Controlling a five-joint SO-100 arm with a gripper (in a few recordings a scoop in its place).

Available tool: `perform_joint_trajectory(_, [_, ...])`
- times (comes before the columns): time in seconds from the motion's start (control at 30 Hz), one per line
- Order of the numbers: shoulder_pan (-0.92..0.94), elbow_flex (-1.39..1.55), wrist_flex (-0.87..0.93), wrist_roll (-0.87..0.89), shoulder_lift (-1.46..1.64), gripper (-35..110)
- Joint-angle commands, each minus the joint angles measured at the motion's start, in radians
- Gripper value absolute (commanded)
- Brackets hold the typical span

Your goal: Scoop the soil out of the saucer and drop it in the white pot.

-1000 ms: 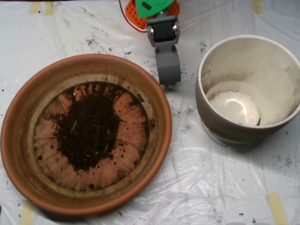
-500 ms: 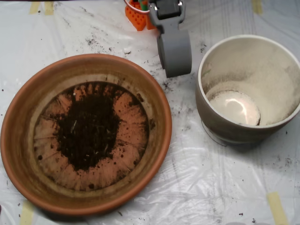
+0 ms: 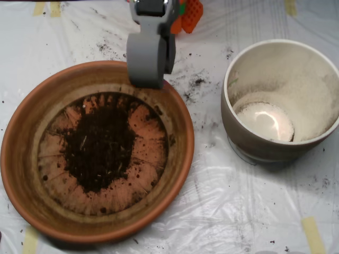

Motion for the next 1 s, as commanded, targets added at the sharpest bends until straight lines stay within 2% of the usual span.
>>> perform_joint_trajectory(0.0, [0.044,-0.067,-0.038,-0.057,-0.034,25])
perform_joint_trajectory(0.23, [0.084,-0.04,-0.061,-0.153,-0.052,31])
perform_joint_trajectory(0.57, [0.204,-0.06,-0.123,-0.008,-0.23,32])
perform_joint_trajectory(0.97, [0.356,-0.345,-0.219,0.015,-0.822,32])
